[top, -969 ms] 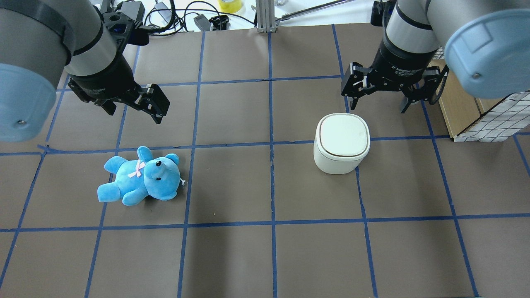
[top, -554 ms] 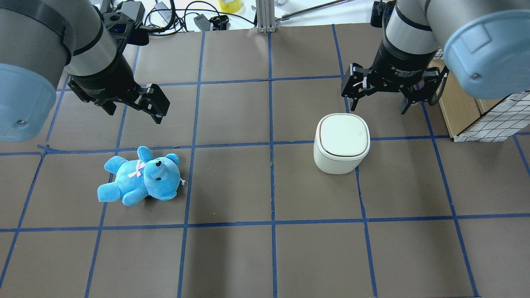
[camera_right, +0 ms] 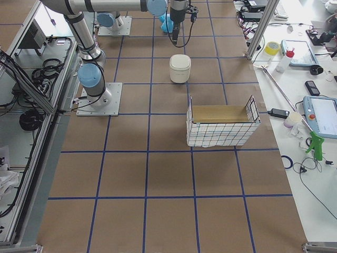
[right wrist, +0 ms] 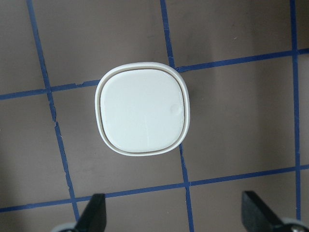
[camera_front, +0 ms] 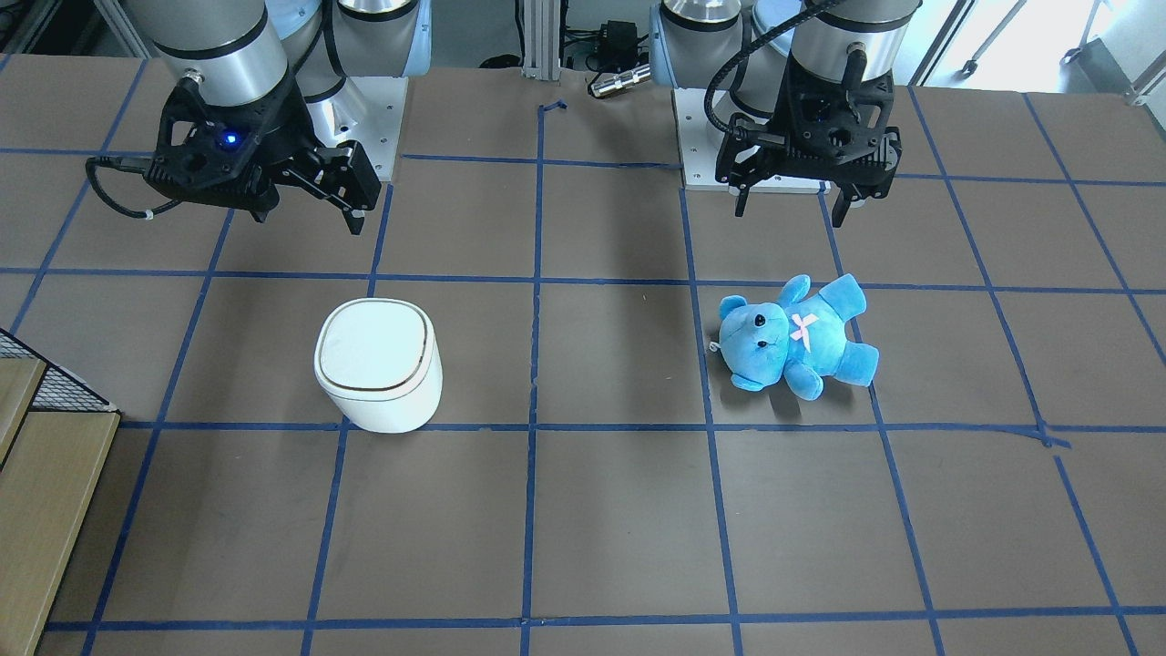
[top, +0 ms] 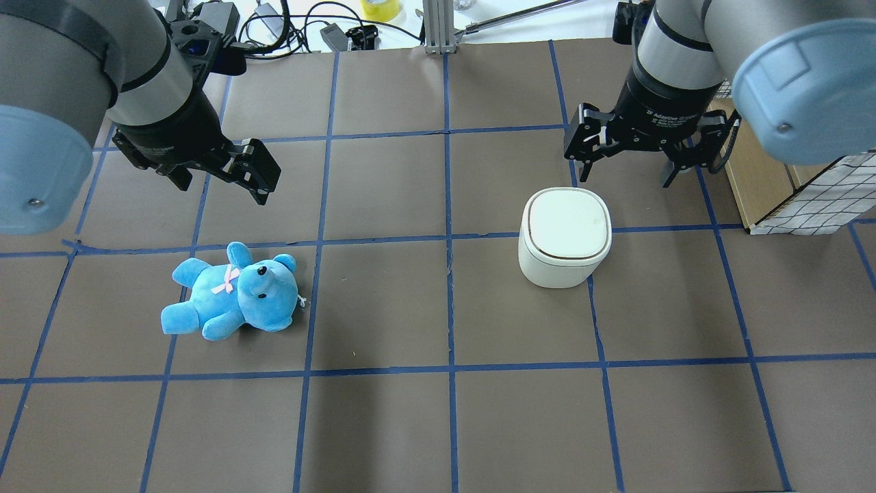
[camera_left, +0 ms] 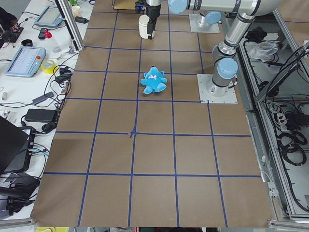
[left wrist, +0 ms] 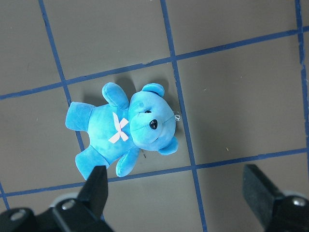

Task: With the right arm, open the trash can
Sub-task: 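Move the right gripper toward the white trash can's lid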

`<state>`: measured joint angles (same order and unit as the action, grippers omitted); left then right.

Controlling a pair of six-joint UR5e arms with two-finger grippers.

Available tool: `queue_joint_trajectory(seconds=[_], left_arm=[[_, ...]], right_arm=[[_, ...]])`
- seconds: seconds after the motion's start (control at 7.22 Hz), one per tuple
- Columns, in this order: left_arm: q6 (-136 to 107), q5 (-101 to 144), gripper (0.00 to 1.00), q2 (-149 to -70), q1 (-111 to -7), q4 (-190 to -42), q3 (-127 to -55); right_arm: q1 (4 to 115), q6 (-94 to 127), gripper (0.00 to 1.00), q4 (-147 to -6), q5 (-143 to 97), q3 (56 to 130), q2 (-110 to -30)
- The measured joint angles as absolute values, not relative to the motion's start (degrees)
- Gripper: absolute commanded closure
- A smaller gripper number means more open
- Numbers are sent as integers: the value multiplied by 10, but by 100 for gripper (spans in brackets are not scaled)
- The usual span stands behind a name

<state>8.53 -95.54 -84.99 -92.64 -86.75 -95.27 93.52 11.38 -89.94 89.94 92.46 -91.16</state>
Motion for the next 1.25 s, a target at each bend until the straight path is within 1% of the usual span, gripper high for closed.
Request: queue_joint_trajectory(seconds=[0.55,0.69,0.97,1.11,1.25], left_arm=[[85,-955,0,-850,-926,-867,-953],[85,-955,0,-850,-926,-867,-953],[85,-956,0,-850,-926,-867,-953],[85,-956,0,-850,-926,-867,-953],[85,-956,0,-850,-926,-867,-953]], right_arm=[[935,111,0,-902,900,926,-911],[935,111,7,-902,900,926,-911],[934,111,60,-903,901,926,-911],[933,111,84,-903,901,925,-911],[933,111,100,-903,901,924,-911]])
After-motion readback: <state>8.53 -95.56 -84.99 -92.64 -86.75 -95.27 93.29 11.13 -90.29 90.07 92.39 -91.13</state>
